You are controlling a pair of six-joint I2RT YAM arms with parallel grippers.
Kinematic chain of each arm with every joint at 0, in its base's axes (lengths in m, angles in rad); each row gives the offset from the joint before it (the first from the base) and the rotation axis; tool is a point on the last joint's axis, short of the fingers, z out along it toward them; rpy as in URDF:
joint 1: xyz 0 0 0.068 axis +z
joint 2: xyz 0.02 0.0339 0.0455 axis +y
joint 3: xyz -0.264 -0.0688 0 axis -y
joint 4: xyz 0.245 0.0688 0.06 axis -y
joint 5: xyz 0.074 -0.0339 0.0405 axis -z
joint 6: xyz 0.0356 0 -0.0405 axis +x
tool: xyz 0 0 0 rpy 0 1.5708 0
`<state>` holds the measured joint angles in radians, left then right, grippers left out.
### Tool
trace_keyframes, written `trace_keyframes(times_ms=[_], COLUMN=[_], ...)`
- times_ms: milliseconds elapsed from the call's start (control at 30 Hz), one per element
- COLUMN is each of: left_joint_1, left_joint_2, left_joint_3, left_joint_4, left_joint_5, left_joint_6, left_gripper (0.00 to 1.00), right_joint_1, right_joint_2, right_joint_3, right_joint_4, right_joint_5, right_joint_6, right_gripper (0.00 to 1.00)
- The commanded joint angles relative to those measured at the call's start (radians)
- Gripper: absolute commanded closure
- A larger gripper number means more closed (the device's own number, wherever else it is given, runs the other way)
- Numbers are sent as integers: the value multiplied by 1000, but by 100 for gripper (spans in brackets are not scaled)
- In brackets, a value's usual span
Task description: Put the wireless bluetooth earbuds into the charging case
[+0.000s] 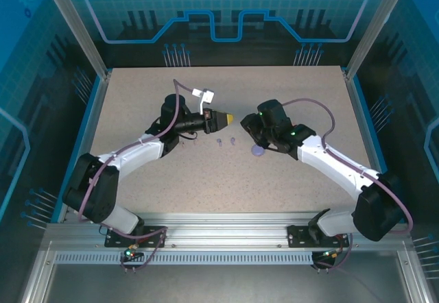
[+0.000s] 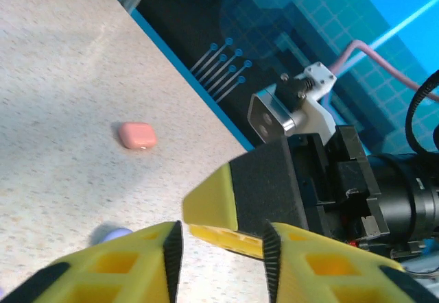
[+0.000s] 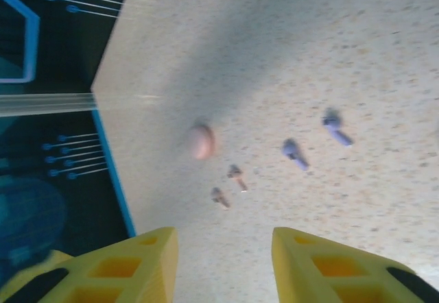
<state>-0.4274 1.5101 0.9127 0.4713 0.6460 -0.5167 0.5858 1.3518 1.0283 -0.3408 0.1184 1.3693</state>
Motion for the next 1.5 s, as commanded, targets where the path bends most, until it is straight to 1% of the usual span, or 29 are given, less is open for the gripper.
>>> trace_keyframes(times_ms=[0,100,233,333,400,467,533,633,800,933,1033,1300,1467], left_joint_1=[11,15,15,15,17,16,15,15,16,15,16,15,16], left_joint_2=[-46,-55,-60,-55,-52,-46,-44,-49,-48,-22,-4,29,62], left_joint_3=[14,45,118,176,197,218,228,220,234,279,314,356,422], left_joint_4=[-96,-165,-322,-433,-476,-509,-525,-516,-533,-585,-625,-679,-782], left_joint_5=[-92,-124,-179,-230,-259,-279,-298,-316,-351,-362,-365,-393,-430], left_joint_6=[60,97,197,263,291,310,321,325,324,320,317,305,293], left_gripper=[51,41,25,17,12,5,1,1,1,1,1,1,1], right_joint_1=[-15,-18,-24,-26,-26,-27,-31,-37,-56,-74,-75,-92,-98], right_joint_2=[-48,-59,-62,-59,-55,-53,-46,-30,15,76,101,126,137], right_joint_3=[-28,-37,-43,-34,-27,-22,-10,12,39,69,74,55,54], right_joint_4=[-61,-92,-112,-130,-144,-162,-189,-232,-285,-330,-346,-351,-356], right_joint_5=[73,92,107,114,119,127,134,148,142,113,114,121,125], right_joint_6=[-40,-70,-98,-120,-134,-145,-159,-175,-207,-232,-240,-240,-248], right_gripper=[49,43,36,31,27,22,18,13,9,8,7,8,8])
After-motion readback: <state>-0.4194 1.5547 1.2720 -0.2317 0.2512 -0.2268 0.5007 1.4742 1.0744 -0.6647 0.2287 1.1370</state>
